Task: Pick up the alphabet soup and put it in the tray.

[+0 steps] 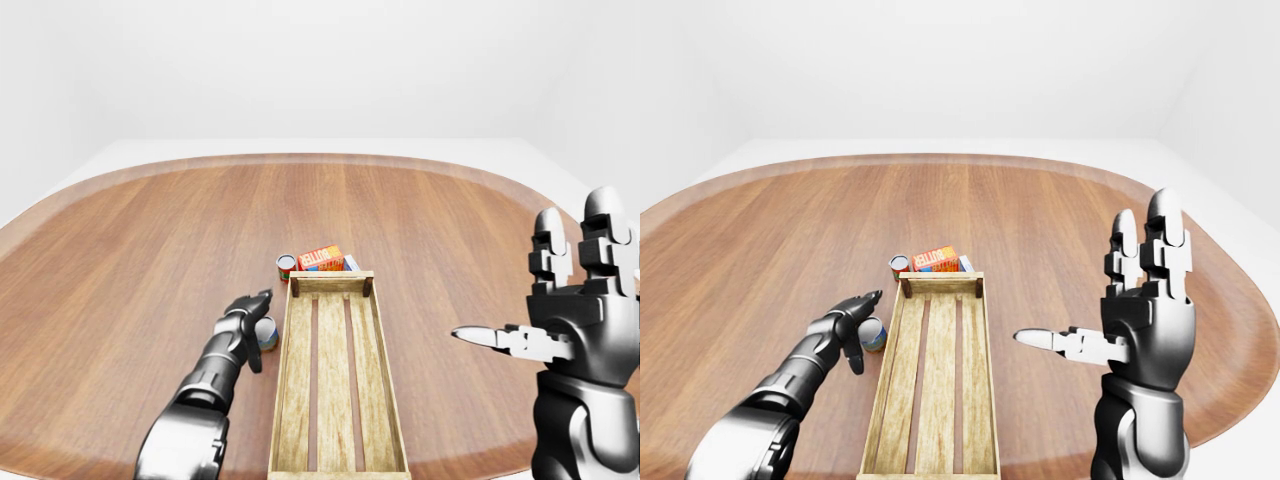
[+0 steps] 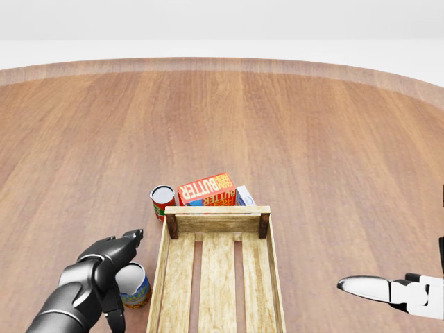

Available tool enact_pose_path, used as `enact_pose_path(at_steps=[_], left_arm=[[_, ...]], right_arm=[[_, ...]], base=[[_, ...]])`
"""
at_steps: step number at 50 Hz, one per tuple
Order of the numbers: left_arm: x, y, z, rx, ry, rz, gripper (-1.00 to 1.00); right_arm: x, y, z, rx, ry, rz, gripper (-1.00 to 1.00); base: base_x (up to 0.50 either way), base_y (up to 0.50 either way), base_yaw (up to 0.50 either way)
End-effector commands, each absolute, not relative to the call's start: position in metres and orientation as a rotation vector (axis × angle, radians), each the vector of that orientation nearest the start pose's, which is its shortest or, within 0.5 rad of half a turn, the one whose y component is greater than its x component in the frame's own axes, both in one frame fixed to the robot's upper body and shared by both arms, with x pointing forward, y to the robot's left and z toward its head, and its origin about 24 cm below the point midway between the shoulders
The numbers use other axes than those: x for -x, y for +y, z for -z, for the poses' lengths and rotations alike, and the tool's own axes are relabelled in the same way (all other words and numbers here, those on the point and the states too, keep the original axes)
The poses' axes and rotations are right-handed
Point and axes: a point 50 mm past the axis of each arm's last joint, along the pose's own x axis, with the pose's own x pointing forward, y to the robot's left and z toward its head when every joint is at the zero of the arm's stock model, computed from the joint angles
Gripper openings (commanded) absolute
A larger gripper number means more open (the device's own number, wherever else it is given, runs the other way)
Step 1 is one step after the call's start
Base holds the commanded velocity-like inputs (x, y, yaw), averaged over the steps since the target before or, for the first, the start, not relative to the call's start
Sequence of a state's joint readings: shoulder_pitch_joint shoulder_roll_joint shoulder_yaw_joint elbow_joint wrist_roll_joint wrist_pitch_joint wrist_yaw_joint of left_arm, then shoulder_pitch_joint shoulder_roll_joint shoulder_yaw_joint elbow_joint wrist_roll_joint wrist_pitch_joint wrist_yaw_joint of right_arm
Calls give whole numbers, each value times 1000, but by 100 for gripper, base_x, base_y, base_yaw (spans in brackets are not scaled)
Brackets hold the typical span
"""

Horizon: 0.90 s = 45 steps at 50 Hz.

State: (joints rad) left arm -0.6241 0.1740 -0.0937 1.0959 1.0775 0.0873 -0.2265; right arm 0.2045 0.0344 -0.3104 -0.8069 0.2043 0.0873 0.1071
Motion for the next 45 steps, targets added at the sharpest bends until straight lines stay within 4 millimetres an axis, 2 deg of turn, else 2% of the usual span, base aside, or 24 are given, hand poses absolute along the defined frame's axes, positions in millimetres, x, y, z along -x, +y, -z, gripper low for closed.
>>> enact_pose_path(at_steps=[1, 18, 19, 20, 21, 39, 45], left_arm=[[-328, 172, 29, -1275, 651, 474, 100], [-328, 171, 31, -1183, 695, 550, 100], [-328, 171, 31, -1185, 694, 551, 76], [-328, 170, 31, -1168, 695, 557, -31], [-328, 170, 32, -1161, 697, 562, -100], [-324, 170, 34, -1170, 690, 570, -100], [-323, 179, 26, -1194, 658, 542, -100]], right_arm=[[-172, -208, -171, -37, -540, 174, 100], [-169, -208, -174, -36, -556, 176, 100], [-168, -208, -174, -36, -557, 176, 100], [-168, -208, -175, -36, -560, 176, 100], [-168, -208, -175, -35, -562, 177, 100], [-167, -209, -175, -38, -565, 185, 100], [-167, -208, -175, -39, -561, 181, 100]], base=[[0, 0, 0], [0, 0, 0], [0, 0, 0], [0, 0, 0], [0, 0, 0], [0, 0, 0], [0, 0, 0]])
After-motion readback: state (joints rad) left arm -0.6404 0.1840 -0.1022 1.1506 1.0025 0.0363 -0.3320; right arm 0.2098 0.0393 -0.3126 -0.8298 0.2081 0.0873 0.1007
